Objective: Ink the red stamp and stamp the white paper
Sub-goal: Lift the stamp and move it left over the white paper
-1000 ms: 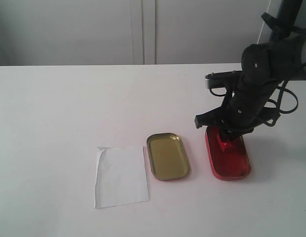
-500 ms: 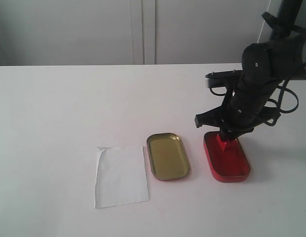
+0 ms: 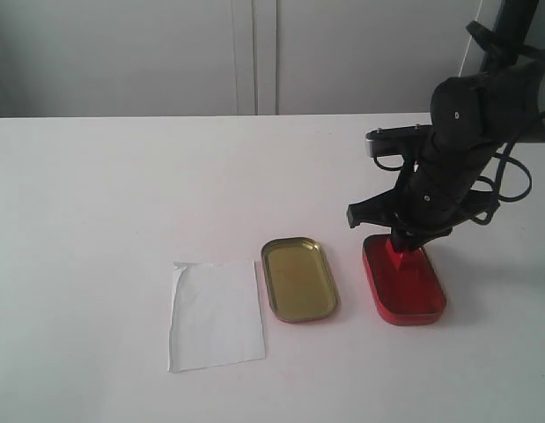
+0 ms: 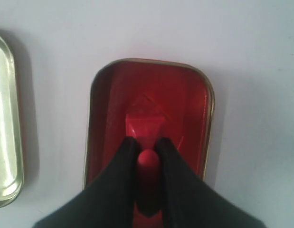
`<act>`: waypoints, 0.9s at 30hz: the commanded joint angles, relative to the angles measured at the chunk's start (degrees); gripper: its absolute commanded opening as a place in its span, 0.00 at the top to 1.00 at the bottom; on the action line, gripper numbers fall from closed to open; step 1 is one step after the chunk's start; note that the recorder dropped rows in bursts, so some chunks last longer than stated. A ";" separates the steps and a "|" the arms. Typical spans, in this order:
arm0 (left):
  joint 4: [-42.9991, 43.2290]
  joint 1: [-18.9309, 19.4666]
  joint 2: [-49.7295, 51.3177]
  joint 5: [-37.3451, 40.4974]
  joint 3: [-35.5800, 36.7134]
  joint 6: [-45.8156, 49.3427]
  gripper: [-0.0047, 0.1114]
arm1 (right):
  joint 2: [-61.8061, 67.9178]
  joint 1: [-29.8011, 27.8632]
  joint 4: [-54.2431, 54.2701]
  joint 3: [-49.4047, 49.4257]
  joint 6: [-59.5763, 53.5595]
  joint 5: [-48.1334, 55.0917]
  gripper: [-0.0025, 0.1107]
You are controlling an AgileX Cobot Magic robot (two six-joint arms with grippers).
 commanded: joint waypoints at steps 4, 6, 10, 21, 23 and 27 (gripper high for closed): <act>-0.27 -0.18 -0.26 -0.23 0.05 -0.53 0.96 | -0.84 -0.53 -0.33 -3.48 0.07 3.12 0.98; -0.27 -0.18 -0.26 -0.23 0.05 -0.53 0.96 | -0.84 -0.32 0.15 -4.65 -0.08 4.31 0.98; -0.27 -0.18 -0.26 -0.23 0.05 -0.53 0.96 | -0.84 1.01 0.31 -6.50 -0.34 6.32 0.98; -0.27 -0.18 -0.26 -0.23 0.05 -0.53 0.96 | -0.84 6.34 1.02 -7.00 -2.01 6.72 0.98; -0.27 -0.18 -0.26 -0.23 0.05 -0.53 0.96 | -0.84 7.24 1.43 -7.32 -2.67 6.96 0.98; -0.27 -0.18 -0.26 -0.23 0.05 -0.53 0.96 | -0.84 8.90 2.54 -8.96 -4.00 7.46 0.98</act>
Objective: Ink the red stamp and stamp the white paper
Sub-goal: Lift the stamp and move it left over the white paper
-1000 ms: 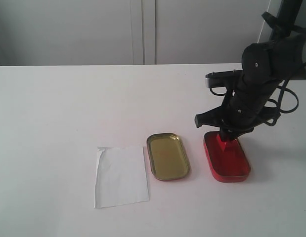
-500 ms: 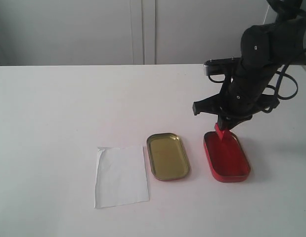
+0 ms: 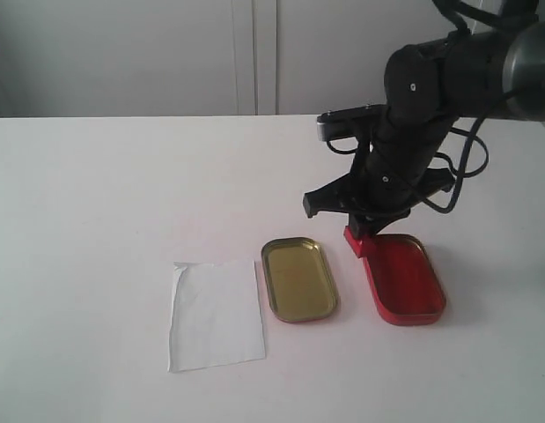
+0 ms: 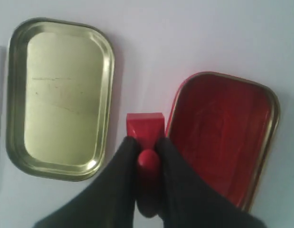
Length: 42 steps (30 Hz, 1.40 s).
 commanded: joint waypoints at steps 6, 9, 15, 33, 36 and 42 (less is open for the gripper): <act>-0.27 -0.18 -0.26 -0.23 0.05 -0.53 0.96 | -0.40 4.18 1.70 -5.24 -2.80 1.47 0.98; -0.27 -0.18 -0.26 -0.23 0.05 -0.53 0.96 | -0.40 5.47 2.33 -6.22 -4.09 1.97 0.98; -0.27 -0.18 -0.26 -0.23 0.05 -0.53 0.96 | 0.10 7.23 6.05 -7.40 -7.16 1.73 0.98; -0.27 -0.18 -0.26 -0.23 0.05 -0.53 0.96 | 5.98 14.98 6.86 -11.89 -8.12 2.74 0.98; -0.27 -0.18 -0.26 -0.23 0.05 -0.53 0.96 | 6.47 16.23 7.02 -11.89 -7.50 2.55 0.98; -0.27 -0.18 -0.26 -0.23 0.05 -0.53 0.96 | 6.61 18.85 7.18 -11.89 -7.50 1.30 0.98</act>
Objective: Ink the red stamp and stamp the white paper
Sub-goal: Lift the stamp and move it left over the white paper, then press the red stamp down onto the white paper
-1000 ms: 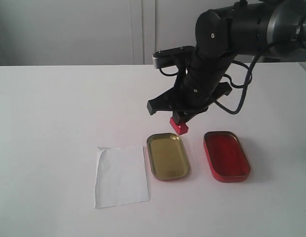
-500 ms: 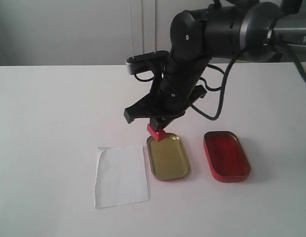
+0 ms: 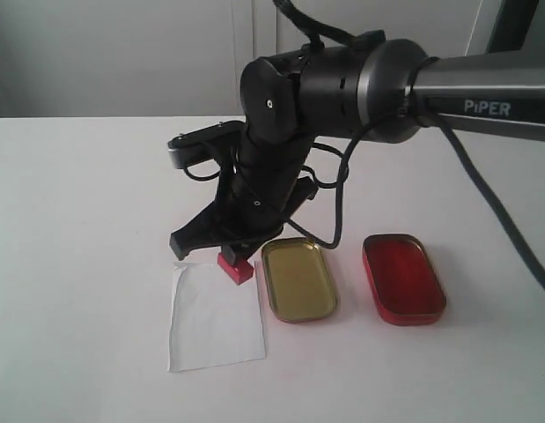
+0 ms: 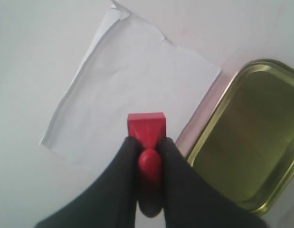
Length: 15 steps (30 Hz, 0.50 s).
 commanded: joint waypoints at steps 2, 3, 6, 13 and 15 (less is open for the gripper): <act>-0.27 -0.18 -0.26 -0.23 0.05 -0.53 0.96 | 0.01 2.67 0.17 -0.27 0.00 -1.64 0.98; -0.27 -0.18 -0.26 -0.23 0.05 -0.53 0.96 | 0.15 3.25 0.17 -0.27 0.00 -2.03 0.98; -0.27 -0.18 -0.26 -0.23 0.05 -0.53 0.96 | 0.83 4.51 0.05 -0.27 0.00 -3.54 0.98; -0.27 -0.18 -0.26 -0.23 0.05 -0.53 0.96 | 3.61 7.62 -3.17 -0.27 2.06 -5.22 0.98; -0.27 -0.18 -0.26 -0.23 0.05 -0.53 0.96 | 3.84 7.70 -4.12 -0.27 2.64 -5.35 0.98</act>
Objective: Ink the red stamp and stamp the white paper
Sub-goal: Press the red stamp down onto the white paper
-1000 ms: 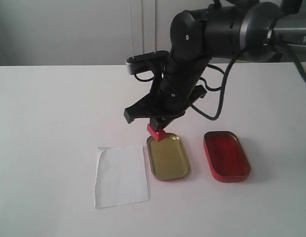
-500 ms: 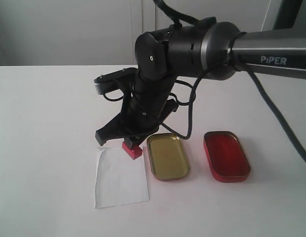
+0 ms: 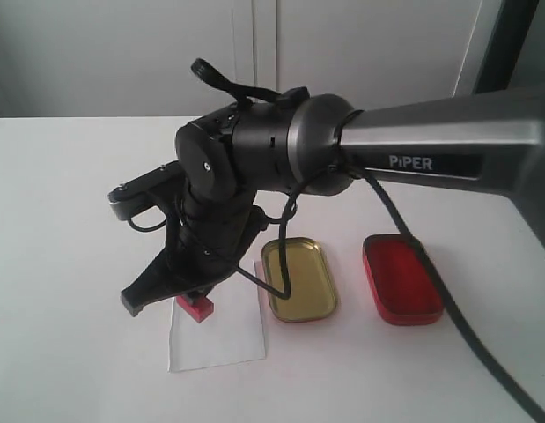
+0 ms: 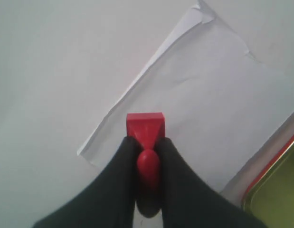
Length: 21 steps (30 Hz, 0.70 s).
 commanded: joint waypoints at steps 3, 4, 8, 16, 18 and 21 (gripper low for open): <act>-0.27 -0.18 -0.26 -0.23 0.05 -0.53 0.96 | 0.66 0.34 -4.05 -0.27 2.46 -1.45 0.98; -0.27 -0.18 -0.26 -0.23 0.05 -0.53 0.96 | 1.04 0.34 -5.62 -0.27 3.31 -1.45 0.98; -0.27 -0.18 -0.26 -0.23 0.05 -0.53 0.96 | 3.00 0.34 -7.29 -0.27 4.17 -1.71 0.98; -0.27 -0.18 -0.26 -0.23 0.05 -0.53 0.96 | 4.47 0.34 -7.74 -0.27 5.49 -3.92 0.98; -0.27 -0.18 -0.26 -0.23 0.05 -0.53 0.96 | 4.47 0.34 -7.74 -0.27 5.49 -4.05 0.98; -0.27 -0.18 -0.26 -0.23 0.05 -0.53 0.96 | 4.60 0.34 -7.88 -0.27 5.49 -4.03 0.98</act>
